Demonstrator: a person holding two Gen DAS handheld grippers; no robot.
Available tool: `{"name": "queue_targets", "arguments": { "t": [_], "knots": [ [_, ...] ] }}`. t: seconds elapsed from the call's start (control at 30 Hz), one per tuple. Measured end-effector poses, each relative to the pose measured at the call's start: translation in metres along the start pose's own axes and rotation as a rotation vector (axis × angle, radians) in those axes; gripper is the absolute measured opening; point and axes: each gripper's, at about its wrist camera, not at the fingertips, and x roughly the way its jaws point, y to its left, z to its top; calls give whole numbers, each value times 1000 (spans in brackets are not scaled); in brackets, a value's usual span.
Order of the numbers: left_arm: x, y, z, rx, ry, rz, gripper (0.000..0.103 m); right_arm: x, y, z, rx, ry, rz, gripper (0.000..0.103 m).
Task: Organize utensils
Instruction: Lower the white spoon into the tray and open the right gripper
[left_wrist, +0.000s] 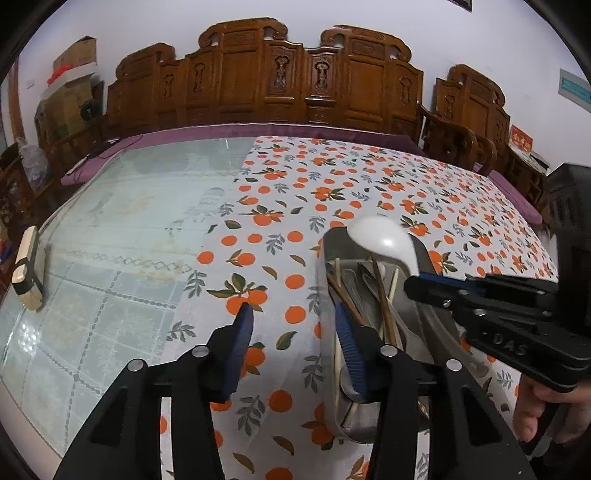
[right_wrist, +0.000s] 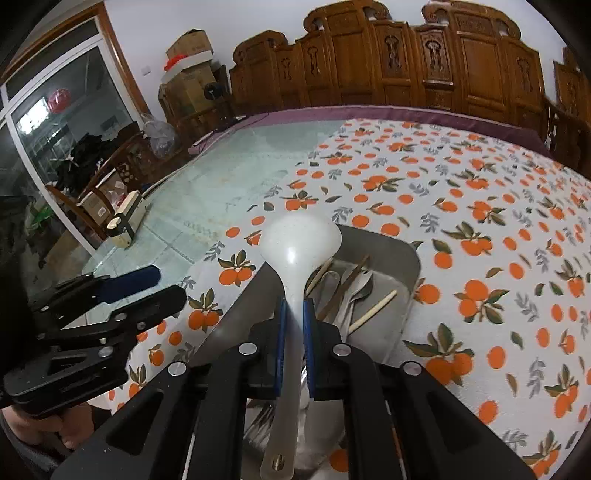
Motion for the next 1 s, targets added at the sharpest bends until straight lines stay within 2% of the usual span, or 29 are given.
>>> {"name": "queue_targets", "arguments": {
  "t": [0.3, 0.43, 0.57, 0.67, 0.73, 0.77, 0.8, 0.93, 1.0],
  "knots": [
    [1, 1, 2, -7, 3, 1, 49, 34, -4, -9, -3, 87, -46, 10],
    [2, 1, 1, -6, 5, 4, 49, 41, 3, -11, -62, 115, -96, 11],
    [3, 2, 1, -6, 9, 5, 49, 41, 3, -11, -67, 132, -100, 10],
    [2, 2, 1, -3, 6, 5, 49, 37, 5, -12, -71, 110, -95, 11],
    [2, 1, 0, -1, 7, 7, 49, 32, 5, -12, -67, 88, -84, 21],
    [2, 0, 0, 0, 8, 9, 49, 29, 5, -12, -64, 76, -80, 31],
    [2, 0, 0, 0, 8, 9, 49, 24, 4, -12, -59, 55, -73, 35],
    [2, -1, 0, -2, 4, 8, 50, 5, 4, -10, -53, 4, -55, 35],
    [2, -3, -1, 2, 3, 11, 54, -6, 4, -10, -60, -18, -60, 36]
  ]
}}
